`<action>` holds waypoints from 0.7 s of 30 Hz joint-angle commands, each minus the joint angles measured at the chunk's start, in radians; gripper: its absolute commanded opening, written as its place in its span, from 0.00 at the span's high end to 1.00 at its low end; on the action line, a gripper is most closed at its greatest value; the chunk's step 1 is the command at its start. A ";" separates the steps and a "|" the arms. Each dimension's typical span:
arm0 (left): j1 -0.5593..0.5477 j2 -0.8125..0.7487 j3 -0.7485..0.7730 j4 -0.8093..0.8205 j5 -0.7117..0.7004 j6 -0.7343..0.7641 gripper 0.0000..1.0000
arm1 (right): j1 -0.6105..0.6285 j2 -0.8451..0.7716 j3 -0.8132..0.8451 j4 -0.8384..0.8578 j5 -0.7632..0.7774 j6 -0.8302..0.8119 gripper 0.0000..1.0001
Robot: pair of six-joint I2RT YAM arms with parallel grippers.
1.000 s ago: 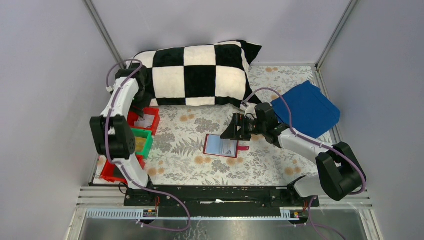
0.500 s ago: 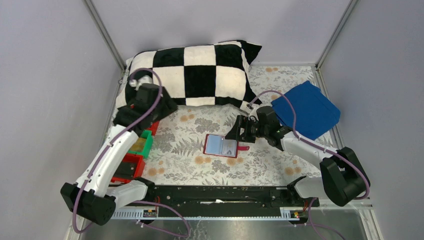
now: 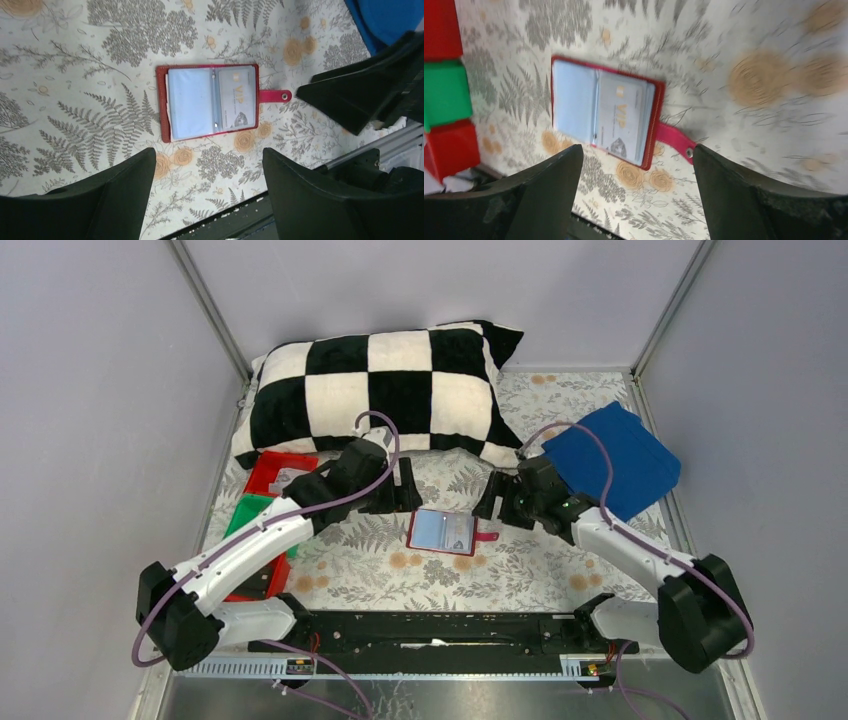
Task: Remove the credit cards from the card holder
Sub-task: Reset both arms
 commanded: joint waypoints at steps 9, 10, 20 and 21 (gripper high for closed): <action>-0.005 -0.081 0.206 0.036 -0.390 0.187 0.12 | -0.005 -0.329 0.382 -0.225 0.816 -0.323 0.00; -0.005 -0.093 0.216 0.041 -0.422 0.196 0.12 | -0.003 -0.340 0.401 -0.222 0.851 -0.337 0.00; -0.004 -0.169 0.235 0.088 -0.506 0.225 0.07 | -0.004 -0.377 0.435 -0.230 0.927 -0.344 0.00; -0.004 -0.170 0.236 0.084 -0.503 0.223 0.07 | -0.005 -0.377 0.432 -0.227 0.924 -0.341 0.00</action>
